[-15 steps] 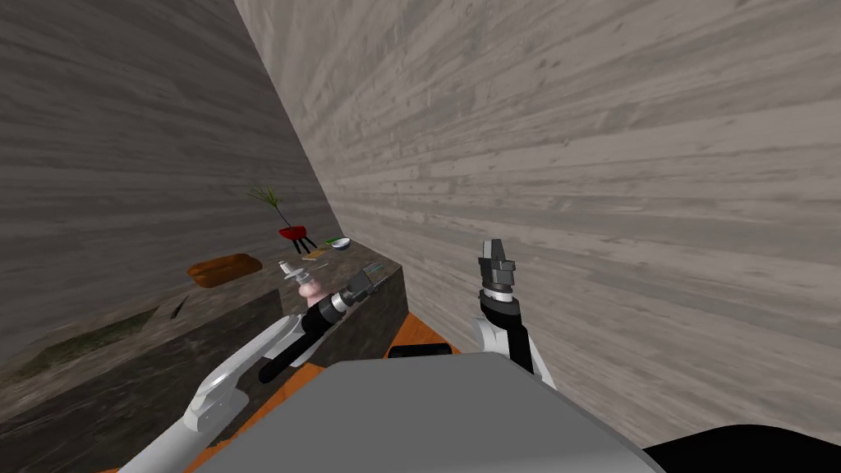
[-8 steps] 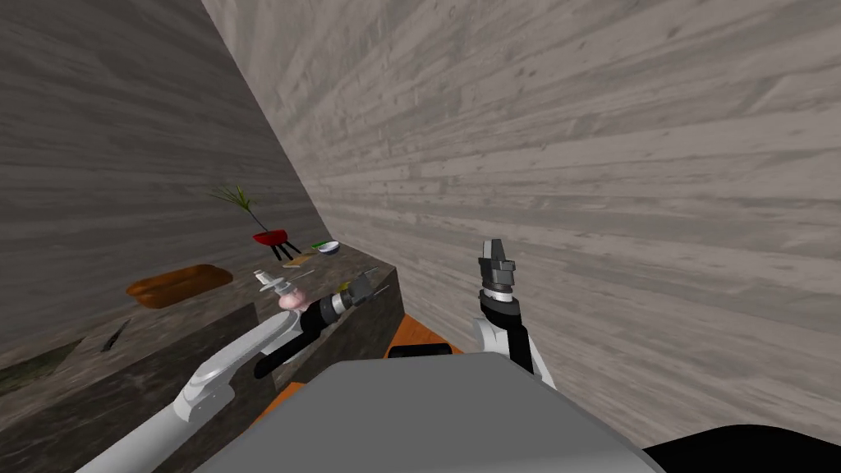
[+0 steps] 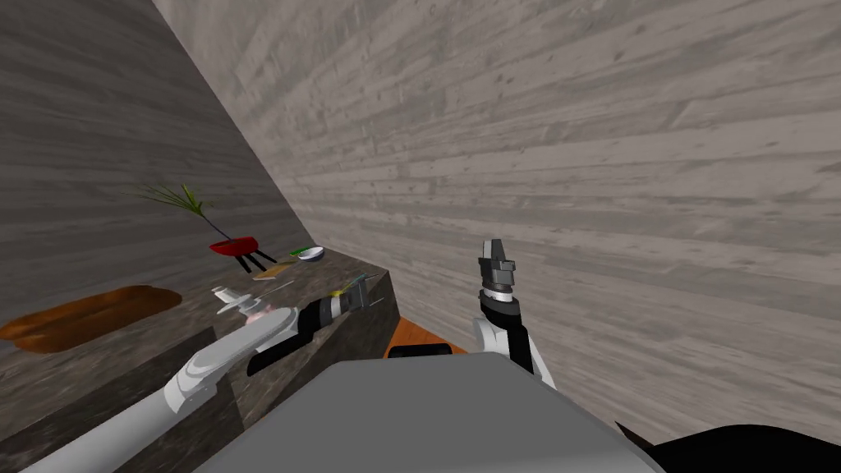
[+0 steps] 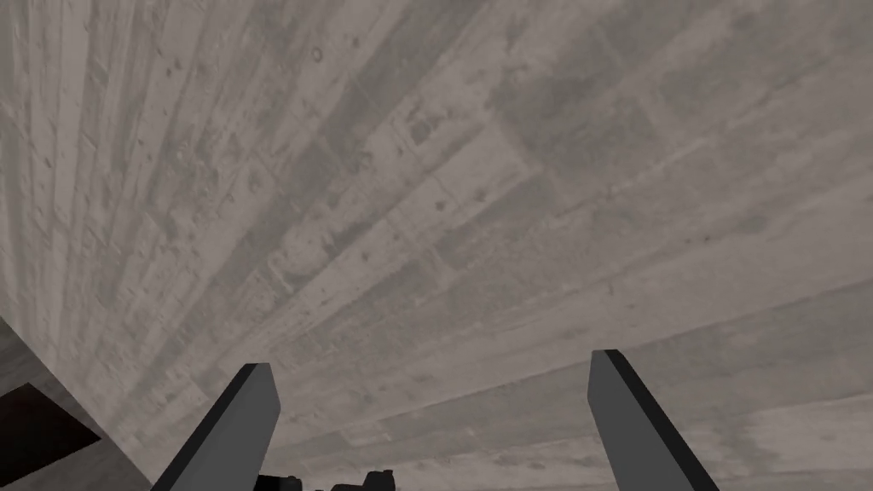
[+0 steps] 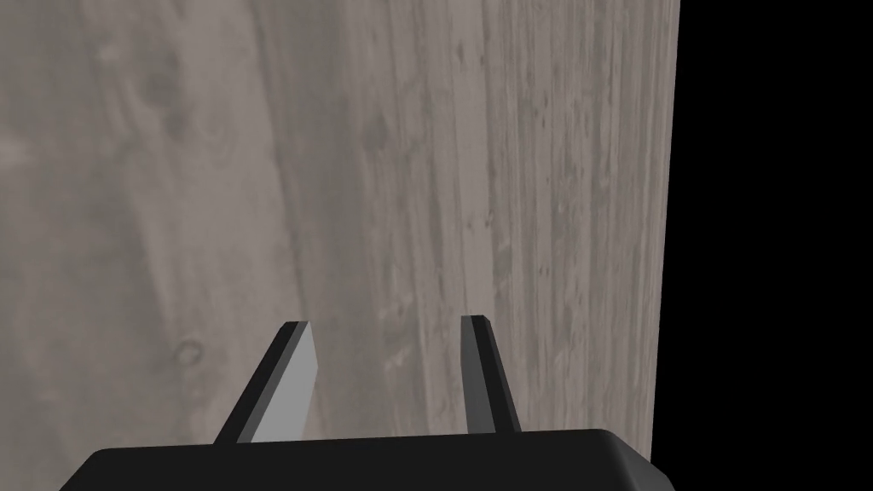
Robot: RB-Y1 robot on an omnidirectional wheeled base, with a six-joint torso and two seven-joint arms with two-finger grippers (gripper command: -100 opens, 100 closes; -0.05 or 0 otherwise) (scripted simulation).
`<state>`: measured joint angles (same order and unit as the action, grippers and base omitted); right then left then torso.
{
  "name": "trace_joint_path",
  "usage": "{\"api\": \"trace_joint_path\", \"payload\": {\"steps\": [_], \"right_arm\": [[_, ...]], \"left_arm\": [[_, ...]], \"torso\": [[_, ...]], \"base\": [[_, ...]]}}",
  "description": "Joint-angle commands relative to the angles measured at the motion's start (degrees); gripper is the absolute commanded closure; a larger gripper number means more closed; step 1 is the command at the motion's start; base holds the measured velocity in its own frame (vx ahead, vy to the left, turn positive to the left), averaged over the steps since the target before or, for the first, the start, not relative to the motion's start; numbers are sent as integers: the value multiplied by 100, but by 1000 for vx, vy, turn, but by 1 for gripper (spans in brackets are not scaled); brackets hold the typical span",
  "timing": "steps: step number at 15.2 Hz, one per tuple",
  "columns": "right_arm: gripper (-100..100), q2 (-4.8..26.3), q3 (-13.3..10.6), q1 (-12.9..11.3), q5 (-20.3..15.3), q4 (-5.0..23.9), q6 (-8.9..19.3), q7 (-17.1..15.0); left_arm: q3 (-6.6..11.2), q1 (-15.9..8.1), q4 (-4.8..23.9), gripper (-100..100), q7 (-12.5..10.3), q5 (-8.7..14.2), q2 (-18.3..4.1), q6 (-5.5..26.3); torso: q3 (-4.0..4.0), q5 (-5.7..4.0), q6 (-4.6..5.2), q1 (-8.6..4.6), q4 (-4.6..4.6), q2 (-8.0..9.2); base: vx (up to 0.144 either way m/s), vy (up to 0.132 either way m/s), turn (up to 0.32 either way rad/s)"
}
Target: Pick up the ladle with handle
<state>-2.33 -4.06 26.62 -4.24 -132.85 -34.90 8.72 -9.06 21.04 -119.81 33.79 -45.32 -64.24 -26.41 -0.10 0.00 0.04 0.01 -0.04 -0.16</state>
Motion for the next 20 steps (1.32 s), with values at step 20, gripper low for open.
{"api": "trace_joint_path", "payload": {"steps": [20], "right_arm": [[0, 0, 0, 0, 0, 0, 0, 0]], "left_arm": [[-794, -74, 654, -100, 1781, -2165, -2565, -50]], "torso": [[-4, -1, -2, -1, -1, -6]], "base": [[30, 9, -170]]}}
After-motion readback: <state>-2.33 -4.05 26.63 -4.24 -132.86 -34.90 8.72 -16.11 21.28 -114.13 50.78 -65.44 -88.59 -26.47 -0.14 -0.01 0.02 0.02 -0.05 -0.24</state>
